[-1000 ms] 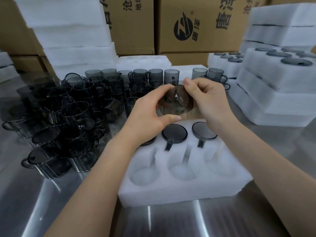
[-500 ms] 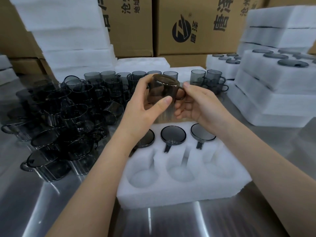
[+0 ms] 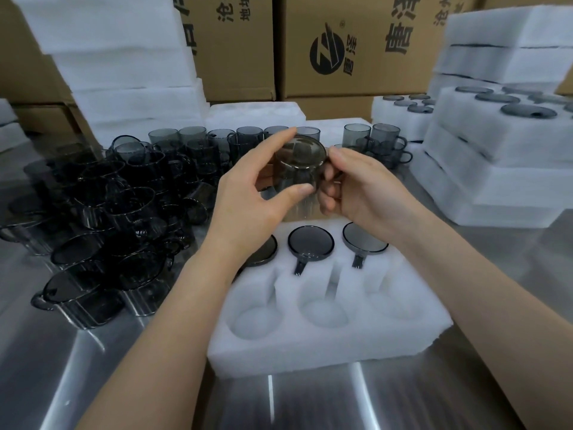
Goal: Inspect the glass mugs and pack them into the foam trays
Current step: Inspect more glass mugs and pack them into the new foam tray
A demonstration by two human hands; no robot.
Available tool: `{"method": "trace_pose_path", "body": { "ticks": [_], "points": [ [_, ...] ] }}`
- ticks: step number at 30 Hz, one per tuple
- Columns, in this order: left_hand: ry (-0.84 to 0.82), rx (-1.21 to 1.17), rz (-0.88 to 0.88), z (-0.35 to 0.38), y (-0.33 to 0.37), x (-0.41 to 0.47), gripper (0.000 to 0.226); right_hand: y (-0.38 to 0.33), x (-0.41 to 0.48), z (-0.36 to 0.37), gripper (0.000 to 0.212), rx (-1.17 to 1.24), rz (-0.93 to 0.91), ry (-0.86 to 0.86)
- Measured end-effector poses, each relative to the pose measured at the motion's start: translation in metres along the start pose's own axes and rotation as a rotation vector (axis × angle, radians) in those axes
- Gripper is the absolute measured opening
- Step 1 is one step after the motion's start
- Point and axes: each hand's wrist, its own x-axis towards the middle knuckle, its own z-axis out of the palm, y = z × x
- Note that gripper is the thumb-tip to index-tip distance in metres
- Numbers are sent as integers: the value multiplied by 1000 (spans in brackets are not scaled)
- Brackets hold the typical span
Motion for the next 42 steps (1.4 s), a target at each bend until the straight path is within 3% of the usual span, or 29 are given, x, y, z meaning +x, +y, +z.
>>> {"method": "trace_pose_path", "body": {
  "ticks": [8, 15, 20, 26, 30, 34, 39, 42],
  "points": [
    [59, -349, -197, -5, 2, 2, 35, -3, -4, -2, 21, 130, -94, -210],
    [-49, -530, -346, -6, 2, 4, 28, 2, -1, 7, 26, 62, -182, -101],
    [-61, -470, -293, -7, -4, 4, 42, -1, 1, 5, 40, 90, -48, -47],
    [-150, -280, -158, -5, -3, 2, 48, -2, 1, 5, 62, -37, 96, 68],
    [-105, -346, -164, -6, -4, 3, 45, 1, -1, 7, 46, 140, 72, 83],
    [-107, -415, -179, -5, -3, 4, 35, 4, -1, 8, 11, 3, -63, 163],
    [-203, -295, -147, -1, -1, 4, 37, 4, -2, 14, 44, 102, 12, -93],
    [-89, -165, -81, -1, 0, 2, 47, 5, -4, 15, 43, 82, -27, -20]
  ]
}}
